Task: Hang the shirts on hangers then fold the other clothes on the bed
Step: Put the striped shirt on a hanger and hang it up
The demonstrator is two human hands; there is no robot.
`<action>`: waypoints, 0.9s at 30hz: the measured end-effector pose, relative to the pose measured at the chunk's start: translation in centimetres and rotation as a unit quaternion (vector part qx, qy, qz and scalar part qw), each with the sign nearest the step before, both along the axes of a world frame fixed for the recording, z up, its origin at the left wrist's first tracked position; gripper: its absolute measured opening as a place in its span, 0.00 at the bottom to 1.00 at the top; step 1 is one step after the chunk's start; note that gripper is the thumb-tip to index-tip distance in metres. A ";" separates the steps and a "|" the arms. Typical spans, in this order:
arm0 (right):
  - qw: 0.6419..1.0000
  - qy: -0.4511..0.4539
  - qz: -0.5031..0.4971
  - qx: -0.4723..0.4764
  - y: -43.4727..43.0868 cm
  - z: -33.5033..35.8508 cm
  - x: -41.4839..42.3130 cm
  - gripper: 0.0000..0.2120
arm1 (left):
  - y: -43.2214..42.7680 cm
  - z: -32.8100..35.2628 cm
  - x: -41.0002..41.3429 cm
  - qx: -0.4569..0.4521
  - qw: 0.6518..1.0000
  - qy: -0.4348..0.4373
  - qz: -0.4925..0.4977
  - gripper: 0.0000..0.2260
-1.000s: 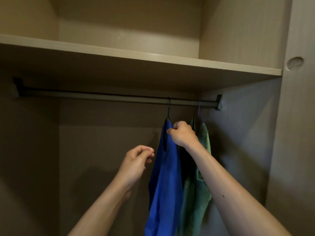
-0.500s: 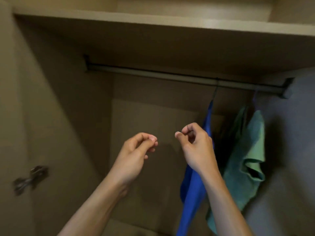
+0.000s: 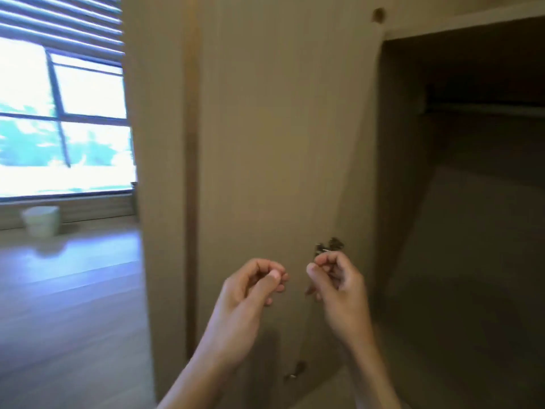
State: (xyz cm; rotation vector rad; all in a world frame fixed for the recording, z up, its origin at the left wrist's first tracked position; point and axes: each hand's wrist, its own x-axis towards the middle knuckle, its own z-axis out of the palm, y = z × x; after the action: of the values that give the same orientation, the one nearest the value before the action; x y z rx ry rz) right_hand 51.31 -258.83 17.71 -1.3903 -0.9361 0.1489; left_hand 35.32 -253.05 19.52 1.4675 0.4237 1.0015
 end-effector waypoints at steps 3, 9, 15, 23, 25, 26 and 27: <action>0.996 0.046 0.074 0.013 6.1 -1.8 -8.4 0.05 | 3.9 -2.2 -7.9 -0.022 0.996 -0.012 0.084 0.14; 0.979 0.049 0.199 -0.018 16.3 -3.7 -23.8 0.05 | 11.4 -5.1 -23.0 -0.065 0.976 0.000 0.208 0.25; 0.960 0.076 0.256 -0.082 24.9 -5.9 -36.2 0.03 | 17.2 -8.1 -34.4 -0.089 0.954 0.024 0.286 0.25; 0.945 0.092 0.282 -0.137 36.8 -9.6 -44.1 0.03 | 26.9 -11.1 -42.0 -0.125 0.928 0.034 0.350 0.24; 0.942 0.097 0.290 -0.140 40.7 -10.4 -44.8 0.02 | 30.1 -11.8 -42.8 -0.131 0.924 0.040 0.358 0.21; 0.940 0.099 0.295 -0.140 43.1 -10.9 -45.2 0.02 | 32.1 -12.2 -43.3 -0.134 0.921 0.042 0.364 0.19; 0.939 0.100 0.298 -0.141 45.4 -11.4 -45.6 0.02 | 34.1 -12.6 -43.7 -0.136 0.919 0.046 0.367 0.17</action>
State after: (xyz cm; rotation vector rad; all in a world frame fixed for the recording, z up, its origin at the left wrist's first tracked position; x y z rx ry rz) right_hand 5.73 -213.47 6.33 -1.2766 -1.1709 0.8969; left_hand -8.36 -218.96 6.90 1.1067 1.1947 1.3867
